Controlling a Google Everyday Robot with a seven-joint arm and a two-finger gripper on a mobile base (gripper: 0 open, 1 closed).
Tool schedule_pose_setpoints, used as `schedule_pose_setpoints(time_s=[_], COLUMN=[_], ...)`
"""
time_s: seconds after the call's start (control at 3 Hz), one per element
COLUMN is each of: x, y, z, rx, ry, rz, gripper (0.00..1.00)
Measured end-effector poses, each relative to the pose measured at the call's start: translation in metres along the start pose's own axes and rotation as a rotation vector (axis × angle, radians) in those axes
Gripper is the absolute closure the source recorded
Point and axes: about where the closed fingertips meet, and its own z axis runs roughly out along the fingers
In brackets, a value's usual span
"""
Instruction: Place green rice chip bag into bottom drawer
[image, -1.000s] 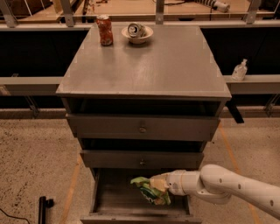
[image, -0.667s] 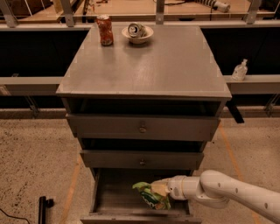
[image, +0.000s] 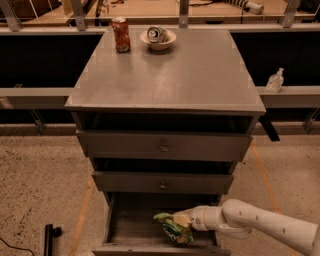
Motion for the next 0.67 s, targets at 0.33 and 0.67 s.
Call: schedule_pose_setpoints(time_s=[0.33, 0.67], x=[-0.0029, -0.0118], y=[-0.0149, -0.0219], z=[0.0148, 0.0201], rx=[0.017, 0.045], ry=[-0.009, -0.042], rz=[-0.005, 0.026], gripper=[0.27, 0.00])
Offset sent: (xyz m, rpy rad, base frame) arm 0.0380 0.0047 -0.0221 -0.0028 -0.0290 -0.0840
